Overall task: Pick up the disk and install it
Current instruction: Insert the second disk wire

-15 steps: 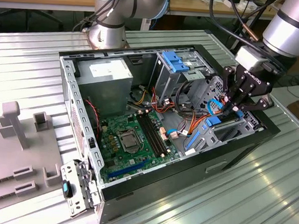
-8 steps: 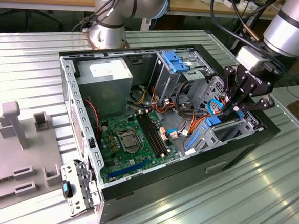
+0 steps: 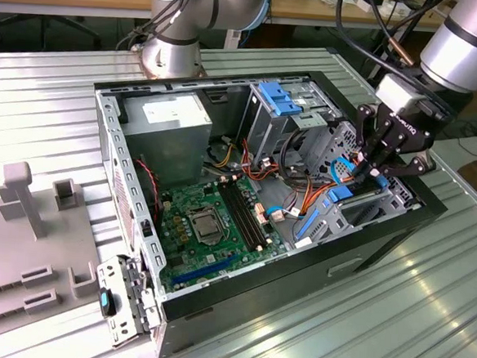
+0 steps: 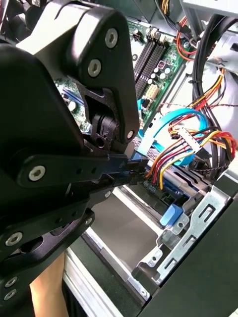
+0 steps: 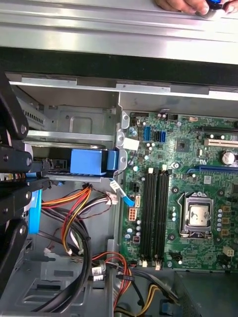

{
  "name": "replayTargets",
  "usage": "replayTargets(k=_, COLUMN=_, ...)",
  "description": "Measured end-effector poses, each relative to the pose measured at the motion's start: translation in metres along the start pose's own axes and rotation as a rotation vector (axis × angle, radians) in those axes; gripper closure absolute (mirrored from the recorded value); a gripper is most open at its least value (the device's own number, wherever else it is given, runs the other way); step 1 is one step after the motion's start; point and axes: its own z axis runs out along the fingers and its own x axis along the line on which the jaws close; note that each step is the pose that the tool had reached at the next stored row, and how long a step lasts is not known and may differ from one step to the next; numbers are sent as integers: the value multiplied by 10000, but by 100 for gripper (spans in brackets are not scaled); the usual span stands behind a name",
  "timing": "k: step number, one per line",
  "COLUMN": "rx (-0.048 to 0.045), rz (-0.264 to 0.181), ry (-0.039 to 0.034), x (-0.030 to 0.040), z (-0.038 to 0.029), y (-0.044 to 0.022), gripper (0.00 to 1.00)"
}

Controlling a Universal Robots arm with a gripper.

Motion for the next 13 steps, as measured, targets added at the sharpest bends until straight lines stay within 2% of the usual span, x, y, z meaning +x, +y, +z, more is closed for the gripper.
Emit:
replayTargets(k=4, rx=0, rz=51, ry=-10, x=38, z=9, y=2, gripper=83)
replayTargets(k=10, rx=7, rz=121, ry=-153, x=64, z=11, y=4, gripper=83)
replayTargets(k=13, rx=7, rz=224, ry=-177, x=65, z=12, y=3, gripper=83)
